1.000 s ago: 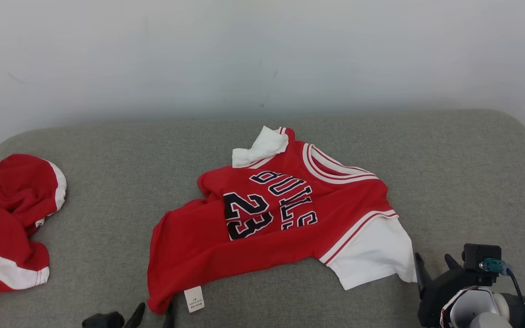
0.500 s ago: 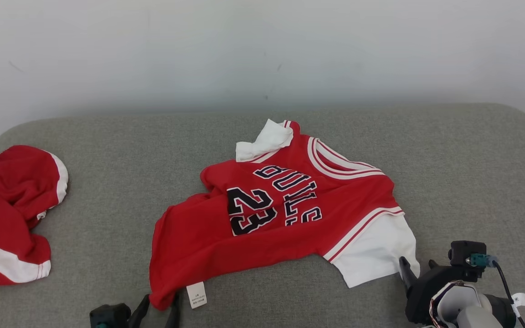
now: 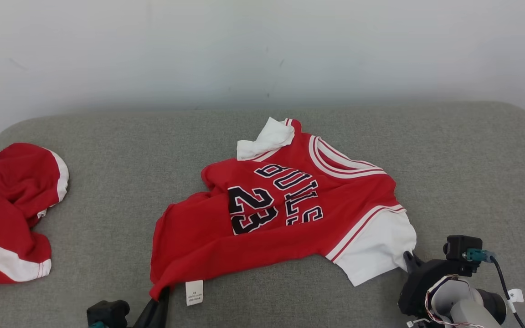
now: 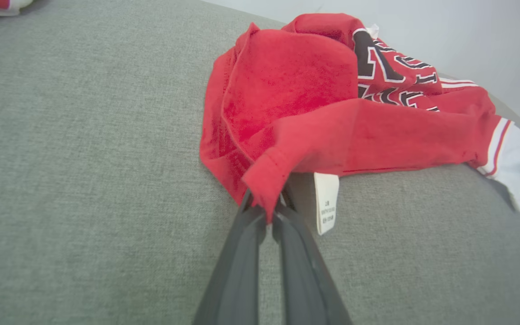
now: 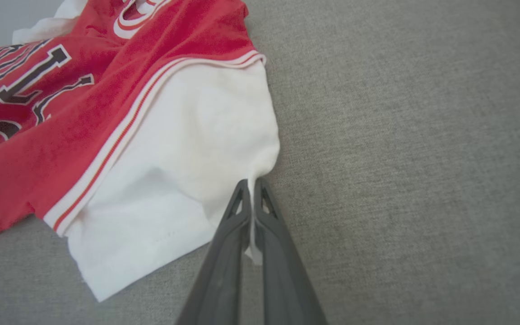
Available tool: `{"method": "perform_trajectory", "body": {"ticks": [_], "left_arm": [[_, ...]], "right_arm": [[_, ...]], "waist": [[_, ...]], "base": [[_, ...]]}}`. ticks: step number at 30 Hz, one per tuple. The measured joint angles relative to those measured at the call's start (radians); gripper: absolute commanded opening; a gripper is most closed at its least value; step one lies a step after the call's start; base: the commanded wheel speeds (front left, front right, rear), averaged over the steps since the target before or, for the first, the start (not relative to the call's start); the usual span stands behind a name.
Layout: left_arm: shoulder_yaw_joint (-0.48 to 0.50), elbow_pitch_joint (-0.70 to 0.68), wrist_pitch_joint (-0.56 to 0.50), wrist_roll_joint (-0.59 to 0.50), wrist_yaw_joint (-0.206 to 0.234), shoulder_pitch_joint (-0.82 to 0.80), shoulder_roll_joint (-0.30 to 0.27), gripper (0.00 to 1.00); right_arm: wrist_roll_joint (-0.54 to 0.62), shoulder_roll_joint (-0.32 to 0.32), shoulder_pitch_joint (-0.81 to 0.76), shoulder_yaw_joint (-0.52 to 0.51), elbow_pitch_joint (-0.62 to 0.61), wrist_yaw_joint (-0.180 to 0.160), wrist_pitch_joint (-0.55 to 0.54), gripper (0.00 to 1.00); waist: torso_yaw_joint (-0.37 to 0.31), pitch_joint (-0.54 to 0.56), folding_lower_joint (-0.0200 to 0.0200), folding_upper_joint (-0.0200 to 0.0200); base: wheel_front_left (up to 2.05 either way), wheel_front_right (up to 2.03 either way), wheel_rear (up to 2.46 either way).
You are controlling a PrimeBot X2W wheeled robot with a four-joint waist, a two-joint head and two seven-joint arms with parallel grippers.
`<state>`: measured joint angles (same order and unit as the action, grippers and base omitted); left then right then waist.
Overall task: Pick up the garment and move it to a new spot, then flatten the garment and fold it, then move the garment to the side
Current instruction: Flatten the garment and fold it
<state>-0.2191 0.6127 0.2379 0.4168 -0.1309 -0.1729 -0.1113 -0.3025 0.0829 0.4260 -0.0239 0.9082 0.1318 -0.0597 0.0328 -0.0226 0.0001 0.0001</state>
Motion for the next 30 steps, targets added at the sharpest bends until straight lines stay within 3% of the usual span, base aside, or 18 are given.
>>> {"method": "perform_trajectory", "body": {"ticks": [8, 14, 17, 22, 30], "left_arm": [[-0.021, -0.185, -0.026, 0.105, 0.0, 0.038, -0.038, 0.0], [-0.051, -0.412, -0.183, 0.277, 0.0, -0.039, -0.112, 0.0], [-0.042, -0.478, -0.265, 0.329, 0.0, -0.142, -0.162, 0.0], [-0.01, -0.512, -0.381, 0.392, 0.004, -0.377, -0.183, 0.0], [0.045, -0.499, -0.46, 0.443, 0.035, -0.738, -0.178, 0.0]], "right_arm": [[-0.084, 0.049, 0.001, 0.036, -0.146, 0.0, 0.04, 0.0], [-0.198, 0.105, 0.065, 0.033, -0.395, 0.0, 0.016, 0.0], [-0.246, 0.129, 0.143, 0.043, -0.529, 0.0, -0.038, 0.0], [-0.268, 0.173, 0.341, 0.059, -0.675, 0.0, -0.129, 0.0], [-0.218, 0.212, 0.643, 0.088, -0.75, 0.0, -0.195, 0.0]], "waist": [[-0.012, 0.033, -0.0002, -0.0001], [-0.018, 0.027, -0.0002, -0.0001], [-0.027, 0.006, -0.0002, -0.0001], [-0.049, -0.054, 0.0, 0.0], [-0.089, -0.182, 0.0001, 0.0]], "base": [[0.0, 0.0, 0.0], [0.0, 0.0, 0.0], [0.0, 0.0, 0.0], [0.0, 0.0, 0.0], [0.0, 0.0, 0.0]]}}
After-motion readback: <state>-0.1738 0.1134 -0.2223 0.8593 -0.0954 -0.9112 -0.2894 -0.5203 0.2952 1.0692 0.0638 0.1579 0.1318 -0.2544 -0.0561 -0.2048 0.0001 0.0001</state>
